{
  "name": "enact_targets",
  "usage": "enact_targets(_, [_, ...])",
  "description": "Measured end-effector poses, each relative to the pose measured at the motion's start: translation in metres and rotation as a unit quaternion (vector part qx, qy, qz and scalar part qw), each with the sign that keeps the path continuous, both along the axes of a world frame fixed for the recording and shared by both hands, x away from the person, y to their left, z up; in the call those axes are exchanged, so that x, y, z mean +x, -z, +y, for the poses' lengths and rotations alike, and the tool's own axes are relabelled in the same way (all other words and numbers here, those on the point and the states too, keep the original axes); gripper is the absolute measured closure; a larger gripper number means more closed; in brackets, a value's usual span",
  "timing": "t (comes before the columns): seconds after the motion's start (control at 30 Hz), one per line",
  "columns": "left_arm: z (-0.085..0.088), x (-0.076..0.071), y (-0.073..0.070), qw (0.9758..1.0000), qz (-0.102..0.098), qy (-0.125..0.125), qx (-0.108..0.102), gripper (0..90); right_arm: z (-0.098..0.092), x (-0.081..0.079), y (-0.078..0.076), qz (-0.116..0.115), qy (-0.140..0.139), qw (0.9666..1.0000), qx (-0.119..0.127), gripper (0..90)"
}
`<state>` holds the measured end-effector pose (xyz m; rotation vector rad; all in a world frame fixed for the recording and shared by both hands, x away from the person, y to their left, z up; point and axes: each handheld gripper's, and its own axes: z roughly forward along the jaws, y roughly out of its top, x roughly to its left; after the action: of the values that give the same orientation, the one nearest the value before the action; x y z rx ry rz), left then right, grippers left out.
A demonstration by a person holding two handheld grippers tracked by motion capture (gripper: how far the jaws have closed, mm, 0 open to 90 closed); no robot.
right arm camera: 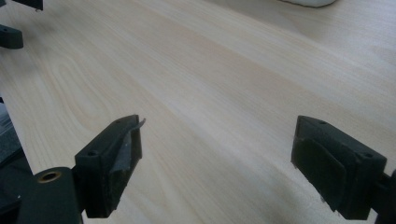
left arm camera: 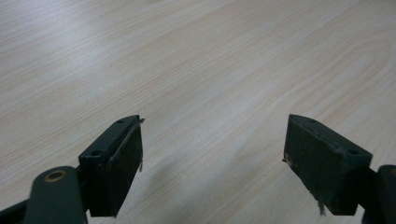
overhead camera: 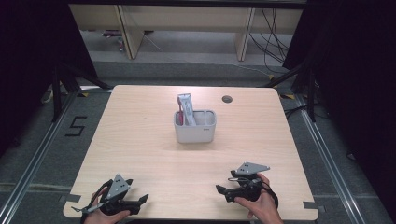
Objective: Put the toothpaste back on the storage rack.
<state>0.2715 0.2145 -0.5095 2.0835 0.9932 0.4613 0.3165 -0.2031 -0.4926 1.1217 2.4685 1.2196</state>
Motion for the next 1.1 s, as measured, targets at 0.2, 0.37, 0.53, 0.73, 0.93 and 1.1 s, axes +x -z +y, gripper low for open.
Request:
enact_targets(0.2, [0.000, 0.000, 0.001, 1.0000, 0.001, 0.001, 0.001, 19.3, 0.001, -0.006, 0.002, 0.011, -0.006, 0.9999, 0.000, 17.1])
enact_targets(0.37, [0.000, 0.000, 0.001, 1.0000, 0.002, 0.001, 0.001, 19.1, -0.001, -0.011, 0.003, 0.002, -0.015, 0.9998, -0.011, 17.0])
enact_targets(0.53, [0.000, 0.000, 0.000, 1.0000, 0.001, 0.002, 0.002, 18.8, -0.003, -0.017, 0.005, 0.004, -0.010, 0.9998, -0.016, 16.9])
enact_targets(0.73, [0.001, 0.000, -0.001, 1.0000, 0.004, -0.002, 0.004, 18.7, -0.010, -0.020, 0.006, 0.006, -0.005, 0.9998, -0.016, 16.9])
enact_targets(0.93, [0.000, -0.001, 0.000, 1.0000, 0.004, -0.003, 0.003, 18.7, -0.018, -0.022, 0.006, 0.003, -0.006, 0.9998, -0.017, 16.9])
enact_targets(1.1, [0.001, 0.000, 0.000, 1.0000, 0.001, -0.005, 0.008, 18.7, -0.022, -0.024, 0.006, 0.010, -0.008, 0.9998, -0.014, 17.0])
